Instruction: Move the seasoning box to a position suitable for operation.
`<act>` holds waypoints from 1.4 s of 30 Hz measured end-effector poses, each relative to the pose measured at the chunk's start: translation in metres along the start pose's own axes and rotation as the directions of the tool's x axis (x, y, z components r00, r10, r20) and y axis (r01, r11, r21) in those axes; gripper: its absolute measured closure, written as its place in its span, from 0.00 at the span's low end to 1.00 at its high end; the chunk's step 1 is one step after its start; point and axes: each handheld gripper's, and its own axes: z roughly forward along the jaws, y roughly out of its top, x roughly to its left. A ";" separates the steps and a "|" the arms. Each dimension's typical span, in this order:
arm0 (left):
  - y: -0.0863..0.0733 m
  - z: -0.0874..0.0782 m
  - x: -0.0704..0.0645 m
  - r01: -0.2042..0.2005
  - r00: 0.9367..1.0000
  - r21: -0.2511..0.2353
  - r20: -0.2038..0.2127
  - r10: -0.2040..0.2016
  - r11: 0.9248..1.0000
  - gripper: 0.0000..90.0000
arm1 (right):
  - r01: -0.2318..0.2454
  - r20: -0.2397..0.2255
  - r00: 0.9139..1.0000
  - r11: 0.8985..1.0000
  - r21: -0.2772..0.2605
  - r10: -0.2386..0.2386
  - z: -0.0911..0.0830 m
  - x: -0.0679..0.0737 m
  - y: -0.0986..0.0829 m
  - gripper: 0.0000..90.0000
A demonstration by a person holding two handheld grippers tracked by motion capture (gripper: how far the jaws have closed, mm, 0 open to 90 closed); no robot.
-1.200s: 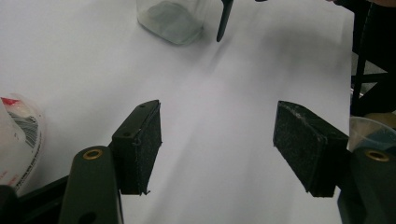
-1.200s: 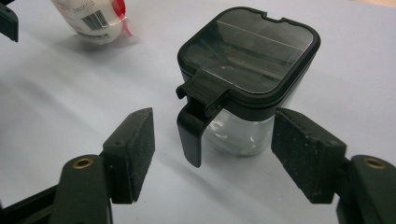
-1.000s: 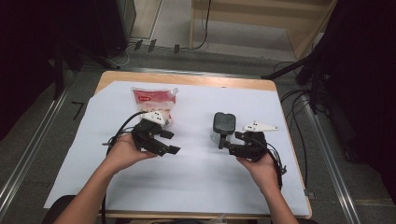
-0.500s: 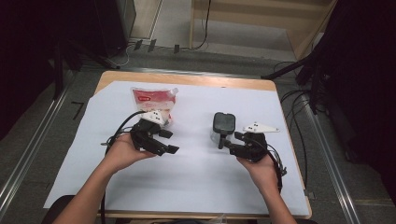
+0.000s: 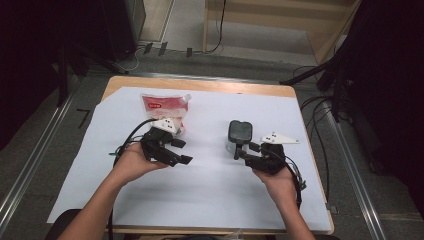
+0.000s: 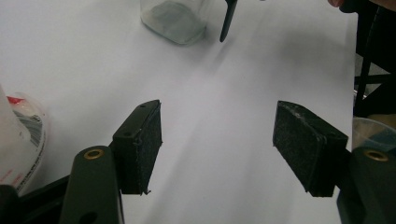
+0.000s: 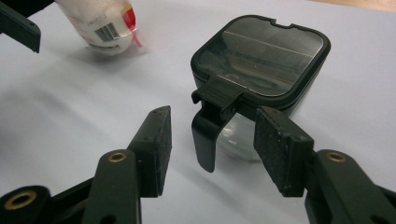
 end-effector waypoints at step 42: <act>-0.001 0.004 0.003 0.009 1.000 0.016 0.029 -0.010 1.000 0.38 | -0.164 0.404 0.894 0.980 -0.112 0.195 0.089 0.020 0.003 0.02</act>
